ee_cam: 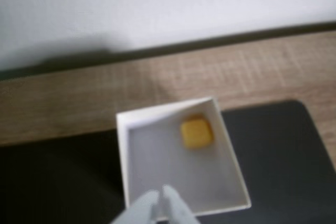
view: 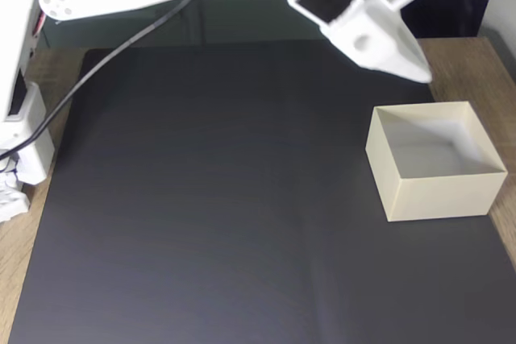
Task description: Grasp a cube block and put it in the white box.
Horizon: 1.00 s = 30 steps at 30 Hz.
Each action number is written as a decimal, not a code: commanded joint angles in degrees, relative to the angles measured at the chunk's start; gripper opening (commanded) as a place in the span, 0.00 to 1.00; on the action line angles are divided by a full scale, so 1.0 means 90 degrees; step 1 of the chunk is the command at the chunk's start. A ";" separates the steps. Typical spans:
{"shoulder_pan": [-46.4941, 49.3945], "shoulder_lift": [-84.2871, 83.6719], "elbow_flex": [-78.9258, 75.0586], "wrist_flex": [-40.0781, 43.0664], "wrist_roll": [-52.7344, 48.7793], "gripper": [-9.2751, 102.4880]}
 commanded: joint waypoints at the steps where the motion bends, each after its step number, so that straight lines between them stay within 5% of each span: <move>1: -0.0176 0.0781 -0.0225 0.0537 0.0361 0.08; 13: -0.0625 0.1777 -0.0127 0.2109 0.0283 0.08; 30: -0.0947 0.6191 0.5029 0.0918 -0.0283 0.08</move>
